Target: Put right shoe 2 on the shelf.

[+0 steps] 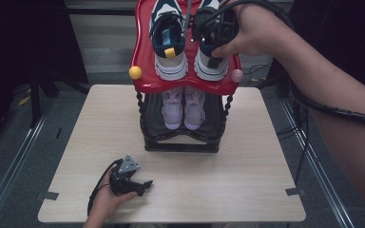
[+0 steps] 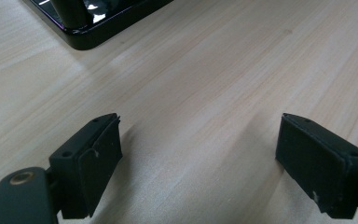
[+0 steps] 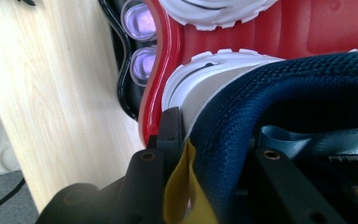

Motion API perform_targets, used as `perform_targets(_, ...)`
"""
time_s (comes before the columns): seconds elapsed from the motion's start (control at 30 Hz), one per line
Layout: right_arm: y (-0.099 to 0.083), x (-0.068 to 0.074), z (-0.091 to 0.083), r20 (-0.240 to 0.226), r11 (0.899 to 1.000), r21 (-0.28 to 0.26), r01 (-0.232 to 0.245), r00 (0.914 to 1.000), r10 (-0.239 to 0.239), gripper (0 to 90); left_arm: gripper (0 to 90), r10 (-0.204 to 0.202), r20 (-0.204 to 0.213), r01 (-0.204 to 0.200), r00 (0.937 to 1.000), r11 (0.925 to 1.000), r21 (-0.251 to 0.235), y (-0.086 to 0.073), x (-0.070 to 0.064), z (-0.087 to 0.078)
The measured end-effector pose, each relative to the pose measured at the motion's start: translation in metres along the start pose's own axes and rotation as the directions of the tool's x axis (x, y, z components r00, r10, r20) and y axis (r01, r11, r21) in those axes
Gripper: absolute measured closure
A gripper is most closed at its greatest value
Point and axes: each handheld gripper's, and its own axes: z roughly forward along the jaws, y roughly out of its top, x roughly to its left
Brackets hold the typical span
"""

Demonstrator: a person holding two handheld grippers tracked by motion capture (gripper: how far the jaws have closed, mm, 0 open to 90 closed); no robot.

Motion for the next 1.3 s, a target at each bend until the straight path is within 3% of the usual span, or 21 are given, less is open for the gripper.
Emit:
perform_targets(0.33, 0.009, -0.004, 0.013, -0.002, 1.000, -0.007, 0.016, 0.9999, -0.016, 73.1, 13.4, 0.002, 0.001, -0.002, 1.0000, 1.0000, -0.001, 0.000, 0.000, 0.000)
perform_targets(1.3, 0.014, -0.006, 0.017, 0.003, 0.999, -0.004, 0.047, 0.9989, -0.047, 72.7, 13.4, 0.006, -0.001, -0.006, 1.0000, 1.0000, -0.004, 0.000, 0.000, 0.000)
